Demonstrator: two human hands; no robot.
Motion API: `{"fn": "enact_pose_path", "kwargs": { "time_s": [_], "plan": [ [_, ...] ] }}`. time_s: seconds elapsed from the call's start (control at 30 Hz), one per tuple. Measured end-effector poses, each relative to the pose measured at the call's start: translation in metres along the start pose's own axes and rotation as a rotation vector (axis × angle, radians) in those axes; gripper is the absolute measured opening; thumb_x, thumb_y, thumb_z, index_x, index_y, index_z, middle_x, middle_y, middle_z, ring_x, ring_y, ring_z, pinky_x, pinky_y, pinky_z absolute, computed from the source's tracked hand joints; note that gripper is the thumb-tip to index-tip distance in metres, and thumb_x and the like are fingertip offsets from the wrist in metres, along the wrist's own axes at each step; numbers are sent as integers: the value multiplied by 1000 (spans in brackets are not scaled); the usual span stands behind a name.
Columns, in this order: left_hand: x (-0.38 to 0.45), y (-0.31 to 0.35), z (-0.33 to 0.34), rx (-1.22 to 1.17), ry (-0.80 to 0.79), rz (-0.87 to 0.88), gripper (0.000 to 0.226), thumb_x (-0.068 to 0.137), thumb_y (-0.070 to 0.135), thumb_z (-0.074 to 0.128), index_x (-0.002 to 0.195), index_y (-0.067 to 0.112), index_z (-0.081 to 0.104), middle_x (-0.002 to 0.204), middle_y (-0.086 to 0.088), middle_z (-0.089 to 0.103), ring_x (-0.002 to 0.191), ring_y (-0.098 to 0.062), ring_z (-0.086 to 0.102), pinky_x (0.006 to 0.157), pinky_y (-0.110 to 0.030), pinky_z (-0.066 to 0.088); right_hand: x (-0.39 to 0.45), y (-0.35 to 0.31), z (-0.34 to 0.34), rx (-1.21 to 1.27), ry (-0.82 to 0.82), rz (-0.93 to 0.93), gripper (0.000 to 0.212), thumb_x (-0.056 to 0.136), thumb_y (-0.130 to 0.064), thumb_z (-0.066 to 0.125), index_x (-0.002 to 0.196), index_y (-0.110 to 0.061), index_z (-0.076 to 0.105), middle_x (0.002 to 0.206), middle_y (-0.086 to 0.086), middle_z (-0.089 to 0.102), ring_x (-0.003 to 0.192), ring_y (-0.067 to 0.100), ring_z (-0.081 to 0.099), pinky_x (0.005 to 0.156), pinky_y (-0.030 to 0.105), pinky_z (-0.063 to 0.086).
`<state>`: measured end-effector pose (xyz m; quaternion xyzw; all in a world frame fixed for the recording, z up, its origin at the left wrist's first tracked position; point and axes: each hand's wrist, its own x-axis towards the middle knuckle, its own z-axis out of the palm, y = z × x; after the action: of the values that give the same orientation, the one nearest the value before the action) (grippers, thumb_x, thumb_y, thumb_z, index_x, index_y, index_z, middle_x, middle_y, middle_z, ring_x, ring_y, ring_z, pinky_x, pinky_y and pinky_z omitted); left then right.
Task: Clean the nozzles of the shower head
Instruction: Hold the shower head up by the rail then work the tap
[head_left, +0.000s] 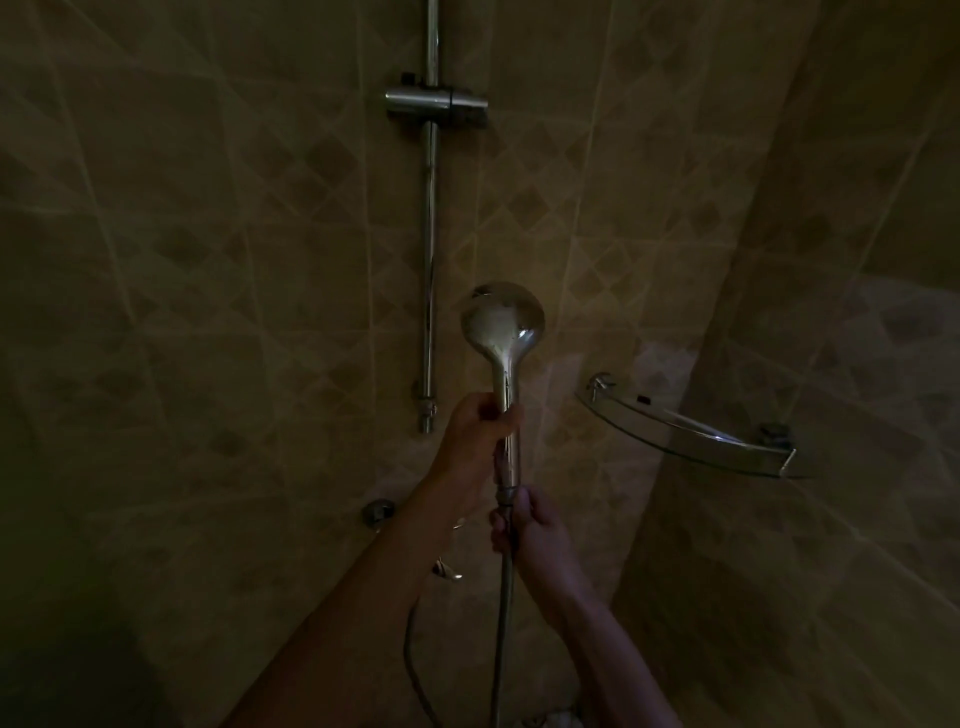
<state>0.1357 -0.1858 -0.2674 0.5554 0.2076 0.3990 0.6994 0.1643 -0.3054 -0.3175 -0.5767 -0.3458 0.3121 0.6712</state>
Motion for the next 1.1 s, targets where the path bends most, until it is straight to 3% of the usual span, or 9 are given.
{"fn": "enact_pose_path", "kwargs": {
  "time_s": [0.13, 0.3, 0.4, 0.53, 0.63, 0.7, 0.83, 0.97, 1.1],
  "plan": [
    [0, 2, -3, -2, -68, -4, 34, 96, 13, 55, 70, 25, 75, 61, 10, 65, 58, -4, 59, 60, -22, 48, 0, 0, -3, 38, -22, 19, 31, 103, -24, 33, 90, -11, 58, 63, -1, 51, 59, 11, 46, 58, 28, 37],
    [-3, 3, -1, -53, -53, -26, 46, 100, 10, 46, 67, 23, 74, 61, 5, 63, 64, -11, 56, 64, -27, 47, 1, 4, -4, 25, -29, 22, 32, 103, -24, 32, 90, -12, 57, 61, -2, 51, 58, 11, 46, 56, 28, 38],
    [-5, 7, 2, -154, -39, -57, 35, 101, 18, 46, 75, 15, 70, 62, 1, 63, 64, -15, 58, 63, -30, 49, 1, 3, -5, 15, -34, 14, 32, 103, -24, 31, 92, -11, 58, 62, -2, 51, 58, 11, 46, 56, 28, 38],
    [-11, 9, 8, -144, -15, 1, 25, 78, 32, 76, 87, 11, 64, 63, 2, 66, 59, -10, 64, 56, -26, 54, -1, 0, -6, -7, -25, 10, 32, 104, -23, 30, 93, -9, 56, 63, -1, 50, 60, 12, 46, 58, 29, 38],
    [-13, 10, 10, -86, -4, 48, 20, 63, 25, 85, 74, 16, 70, 63, -3, 66, 58, -13, 63, 56, -25, 52, -2, -5, -7, 2, -29, 4, 31, 104, -22, 29, 92, -7, 53, 63, 1, 49, 61, 13, 44, 58, 29, 37],
    [-13, 10, 11, -103, -26, 26, 12, 72, 23, 81, 67, 16, 73, 62, -4, 67, 59, -15, 64, 63, -28, 53, -3, -5, -9, 41, -39, 18, 30, 104, -23, 30, 93, -8, 54, 65, 2, 48, 60, 13, 44, 58, 29, 36],
    [-11, 6, 13, -286, -91, -63, 26, 96, 12, 50, 81, 6, 71, 69, -9, 71, 68, -21, 68, 74, -35, 56, -3, 1, -13, 92, -52, 19, 30, 104, -22, 32, 93, -8, 56, 64, 0, 49, 60, 11, 44, 57, 27, 35],
    [-12, 2, 18, -366, -53, -148, 25, 98, 22, 36, 98, 2, 51, 70, -17, 72, 62, -24, 68, 57, -27, 55, -1, 6, -17, 111, -40, 11, 36, 104, -22, 31, 86, -14, 61, 60, -3, 48, 58, 11, 42, 56, 27, 33],
    [-9, -7, 17, -335, 18, -127, 33, 98, 39, 46, 92, 9, 58, 68, -8, 69, 56, -13, 64, 52, -23, 53, -1, 7, -19, 111, -43, 17, 35, 104, -24, 33, 83, -15, 59, 59, -3, 47, 56, 9, 41, 54, 26, 33]
  ]
}}
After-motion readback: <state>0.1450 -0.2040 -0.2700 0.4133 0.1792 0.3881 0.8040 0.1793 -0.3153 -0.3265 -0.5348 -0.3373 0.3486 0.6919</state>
